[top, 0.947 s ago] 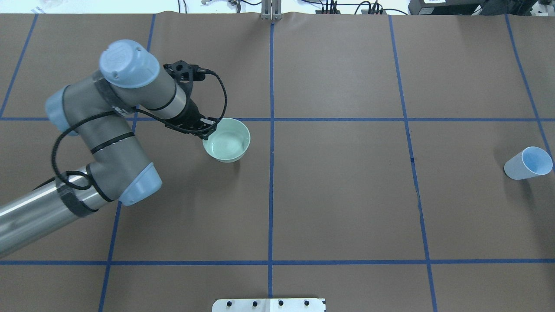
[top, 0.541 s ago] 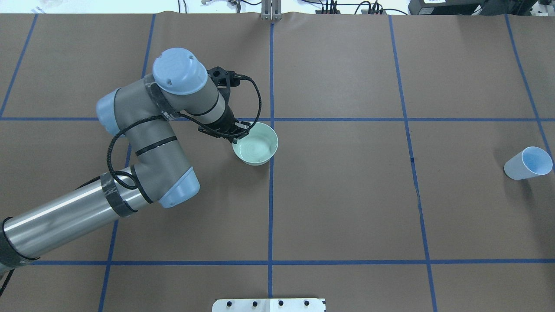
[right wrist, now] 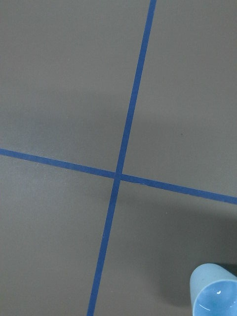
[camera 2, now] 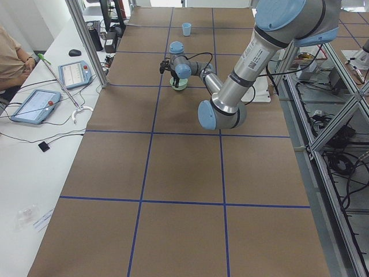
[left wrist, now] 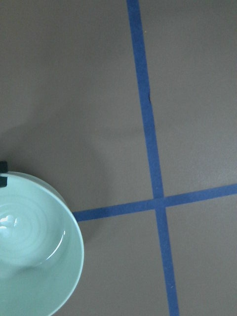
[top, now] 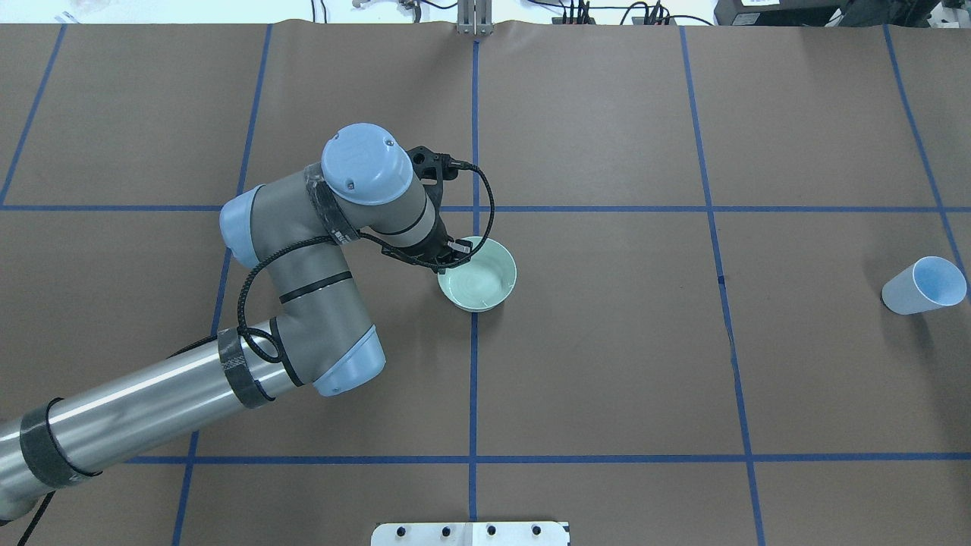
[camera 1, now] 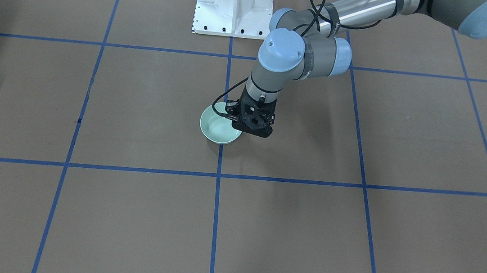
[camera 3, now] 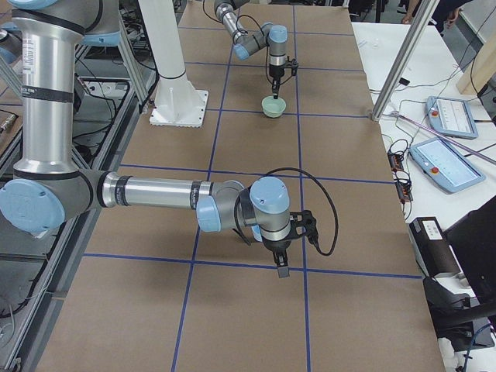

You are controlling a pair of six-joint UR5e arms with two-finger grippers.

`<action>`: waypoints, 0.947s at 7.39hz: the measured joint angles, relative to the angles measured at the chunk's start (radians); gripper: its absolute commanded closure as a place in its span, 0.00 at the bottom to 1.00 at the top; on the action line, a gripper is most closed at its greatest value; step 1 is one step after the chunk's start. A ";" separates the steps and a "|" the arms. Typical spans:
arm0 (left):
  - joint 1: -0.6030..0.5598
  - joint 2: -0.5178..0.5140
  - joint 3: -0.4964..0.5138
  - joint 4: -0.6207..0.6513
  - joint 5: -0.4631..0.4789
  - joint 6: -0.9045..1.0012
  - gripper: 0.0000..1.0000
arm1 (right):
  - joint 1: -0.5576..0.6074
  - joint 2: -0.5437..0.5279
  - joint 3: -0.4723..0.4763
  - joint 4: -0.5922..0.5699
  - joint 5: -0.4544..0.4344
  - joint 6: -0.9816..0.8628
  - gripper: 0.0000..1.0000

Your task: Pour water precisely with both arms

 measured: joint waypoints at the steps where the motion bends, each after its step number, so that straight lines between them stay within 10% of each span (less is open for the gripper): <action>1: 0.006 -0.002 -0.002 -0.001 0.010 -0.023 0.00 | 0.000 0.000 0.001 0.000 0.000 0.000 0.00; 4: -0.021 0.014 -0.062 0.023 0.032 -0.013 0.00 | 0.000 0.002 0.014 0.001 0.035 0.037 0.00; 7: -0.168 0.193 -0.344 0.272 -0.028 0.285 0.00 | -0.017 0.001 0.077 0.000 0.081 0.189 0.00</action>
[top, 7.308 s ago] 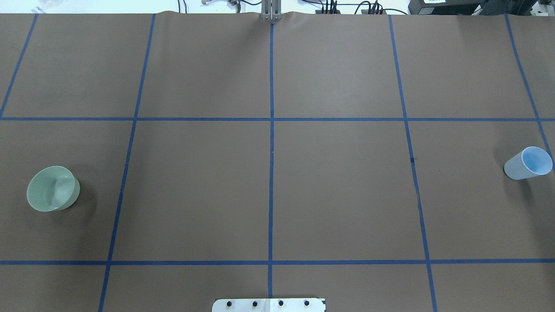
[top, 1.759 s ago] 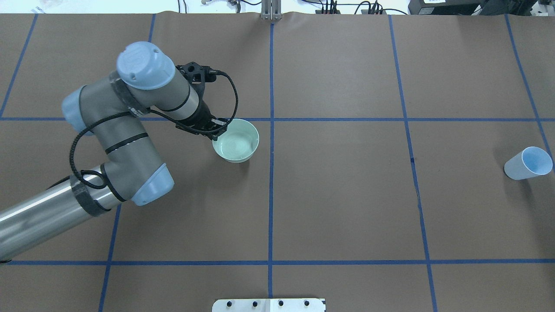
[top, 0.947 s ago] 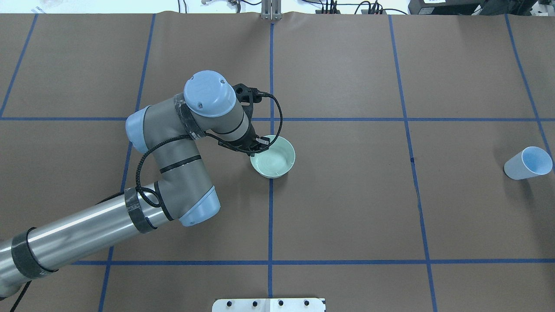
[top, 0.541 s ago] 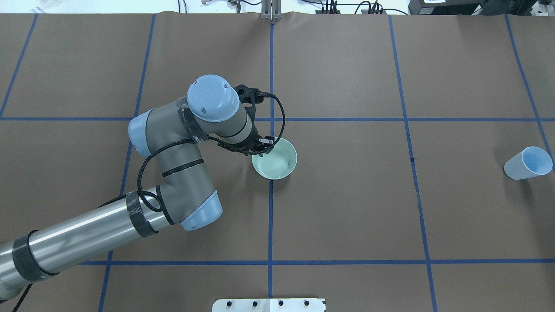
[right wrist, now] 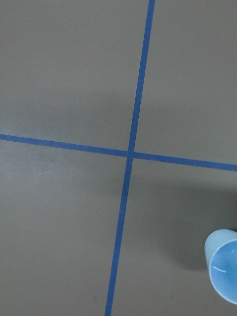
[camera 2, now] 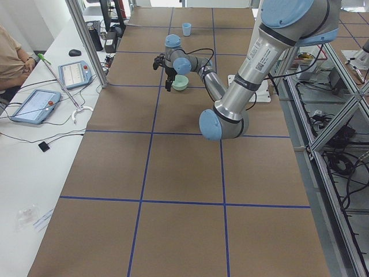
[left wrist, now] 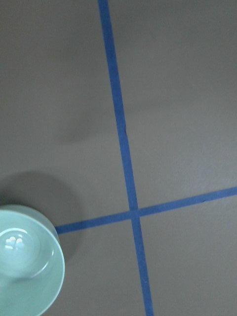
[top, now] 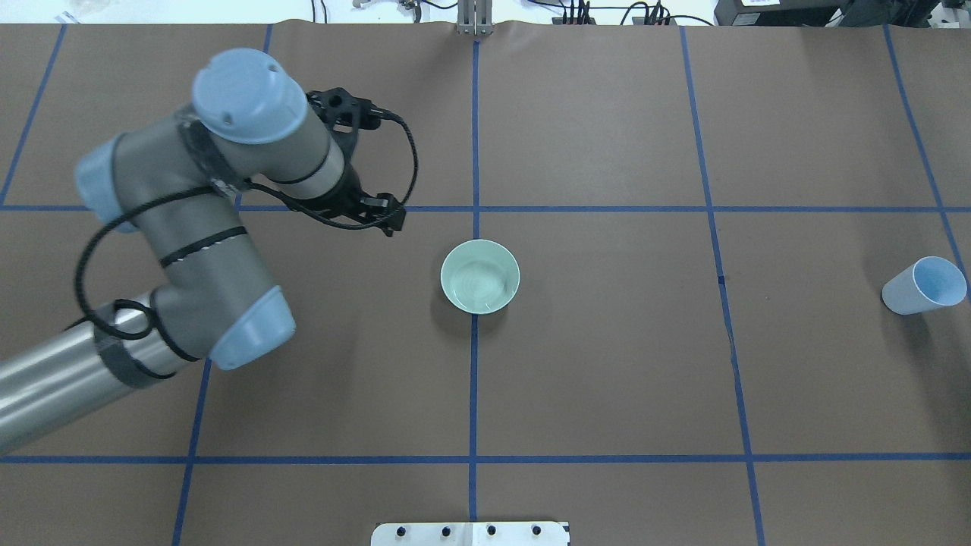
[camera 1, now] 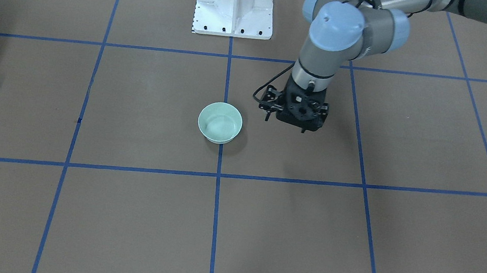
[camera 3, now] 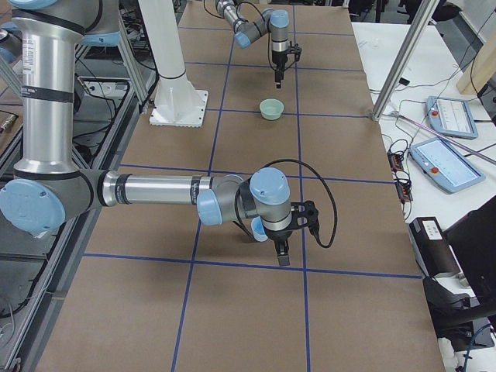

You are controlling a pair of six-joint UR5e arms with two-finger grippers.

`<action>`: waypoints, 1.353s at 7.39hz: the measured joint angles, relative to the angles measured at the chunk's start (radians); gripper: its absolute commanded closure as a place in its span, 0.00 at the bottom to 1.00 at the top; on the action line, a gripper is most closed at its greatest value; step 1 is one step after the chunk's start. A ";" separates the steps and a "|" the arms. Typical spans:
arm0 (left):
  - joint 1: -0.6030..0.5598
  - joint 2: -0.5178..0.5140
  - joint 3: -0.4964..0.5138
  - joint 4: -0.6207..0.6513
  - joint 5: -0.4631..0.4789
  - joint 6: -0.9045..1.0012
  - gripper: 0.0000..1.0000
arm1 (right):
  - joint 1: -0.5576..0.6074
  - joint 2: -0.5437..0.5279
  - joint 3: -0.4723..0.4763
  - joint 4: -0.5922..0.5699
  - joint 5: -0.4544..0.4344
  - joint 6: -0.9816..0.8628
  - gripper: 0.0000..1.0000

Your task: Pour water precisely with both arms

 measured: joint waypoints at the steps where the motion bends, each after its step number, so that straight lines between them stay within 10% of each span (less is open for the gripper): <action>1: -0.070 0.094 -0.088 0.053 -0.012 0.139 0.00 | -0.022 -0.006 0.036 -0.001 0.006 0.072 0.00; 6: -0.566 0.486 -0.143 0.074 -0.176 0.805 0.00 | -0.262 -0.079 0.316 0.000 -0.050 0.561 0.00; 10: -0.670 0.600 -0.114 0.011 -0.184 0.855 0.00 | -0.530 -0.196 0.431 0.124 -0.353 0.948 0.00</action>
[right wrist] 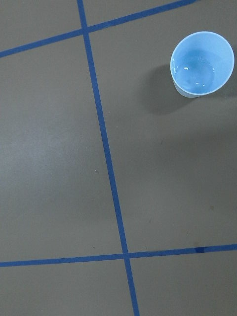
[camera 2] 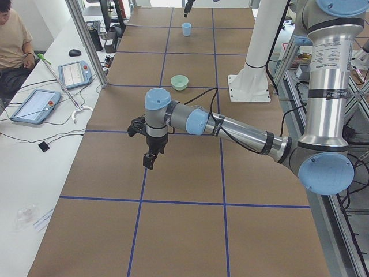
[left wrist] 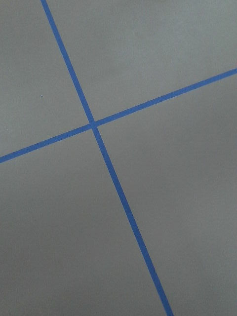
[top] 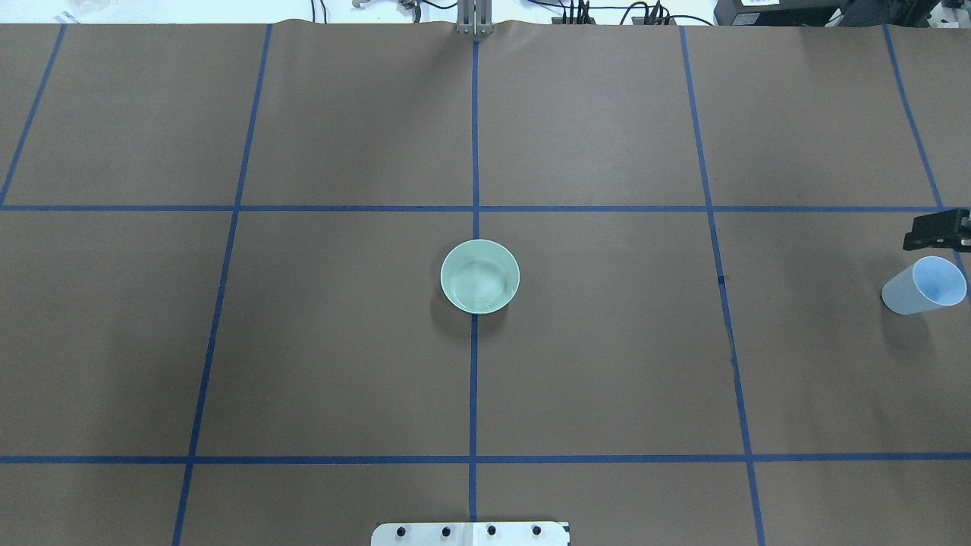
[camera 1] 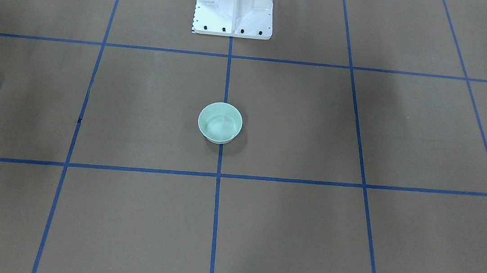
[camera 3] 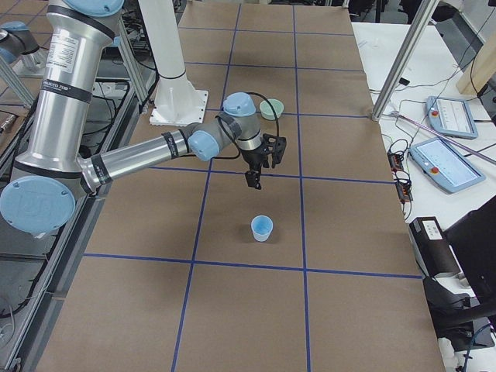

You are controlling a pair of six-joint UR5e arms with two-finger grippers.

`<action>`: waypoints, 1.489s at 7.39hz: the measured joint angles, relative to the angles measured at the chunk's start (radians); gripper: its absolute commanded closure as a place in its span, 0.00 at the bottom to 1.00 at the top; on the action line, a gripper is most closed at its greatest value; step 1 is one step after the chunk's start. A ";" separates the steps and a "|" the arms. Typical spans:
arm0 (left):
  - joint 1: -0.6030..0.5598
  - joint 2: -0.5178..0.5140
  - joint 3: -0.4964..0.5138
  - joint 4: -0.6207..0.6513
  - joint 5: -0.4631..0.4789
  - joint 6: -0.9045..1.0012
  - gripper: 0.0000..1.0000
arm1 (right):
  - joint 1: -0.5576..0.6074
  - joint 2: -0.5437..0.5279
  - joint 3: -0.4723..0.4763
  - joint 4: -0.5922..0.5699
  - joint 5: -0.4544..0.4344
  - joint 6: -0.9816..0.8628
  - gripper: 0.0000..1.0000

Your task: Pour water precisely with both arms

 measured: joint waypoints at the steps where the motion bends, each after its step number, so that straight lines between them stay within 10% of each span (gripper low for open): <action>1: -0.001 0.002 0.001 -0.002 0.000 0.001 0.00 | -0.061 -0.054 0.003 0.075 -0.090 0.098 0.00; 6: -0.002 0.005 0.000 -0.003 0.000 0.001 0.00 | -0.539 -0.150 -0.084 0.129 -0.752 0.659 0.00; 11: -0.002 0.036 -0.022 -0.005 -0.001 0.001 0.00 | -0.638 -0.101 -0.251 0.126 -1.020 0.862 0.00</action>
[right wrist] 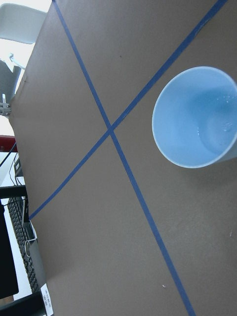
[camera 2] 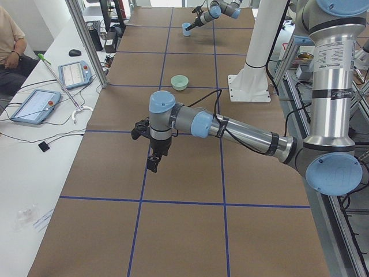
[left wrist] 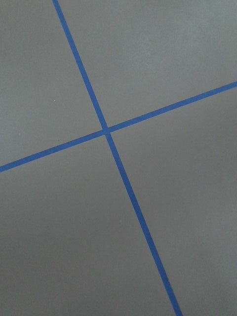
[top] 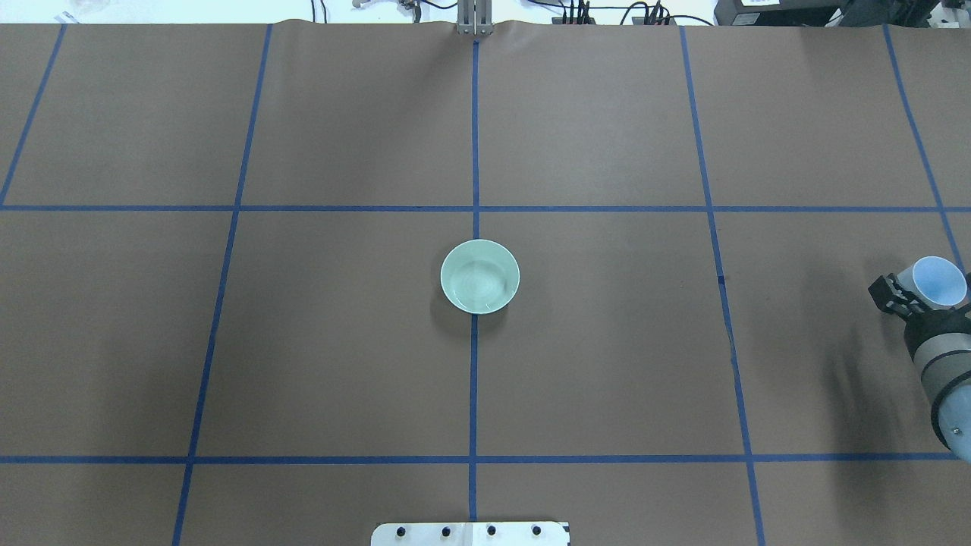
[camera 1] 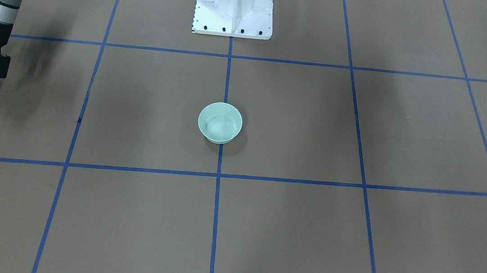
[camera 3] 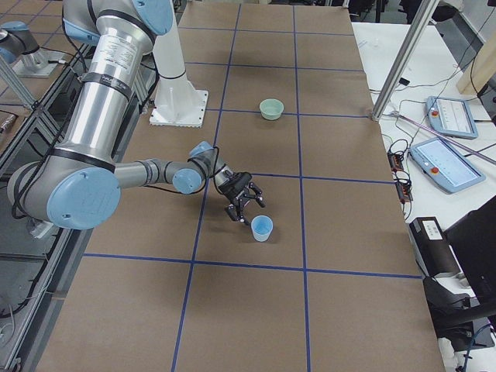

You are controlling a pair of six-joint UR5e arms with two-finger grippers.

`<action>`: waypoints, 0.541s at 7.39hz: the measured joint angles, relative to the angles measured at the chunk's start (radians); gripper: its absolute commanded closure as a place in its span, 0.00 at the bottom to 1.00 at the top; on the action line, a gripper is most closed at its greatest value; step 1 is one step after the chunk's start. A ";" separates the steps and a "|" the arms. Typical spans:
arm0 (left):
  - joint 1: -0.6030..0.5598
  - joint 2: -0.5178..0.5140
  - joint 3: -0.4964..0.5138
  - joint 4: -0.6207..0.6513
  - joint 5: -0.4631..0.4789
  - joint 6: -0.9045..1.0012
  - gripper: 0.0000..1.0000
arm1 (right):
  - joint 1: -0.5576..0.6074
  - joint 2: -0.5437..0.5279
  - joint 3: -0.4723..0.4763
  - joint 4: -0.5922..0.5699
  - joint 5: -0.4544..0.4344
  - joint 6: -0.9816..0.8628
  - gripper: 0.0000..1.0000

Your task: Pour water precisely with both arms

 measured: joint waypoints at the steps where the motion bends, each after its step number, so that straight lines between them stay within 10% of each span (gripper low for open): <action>1: 0.000 0.001 -0.002 0.000 0.000 0.000 0.00 | -0.007 0.021 -0.037 -0.001 -0.028 0.023 0.00; 4: 0.000 0.002 -0.003 0.000 -0.001 0.000 0.00 | -0.022 0.045 -0.109 -0.002 -0.083 0.053 0.00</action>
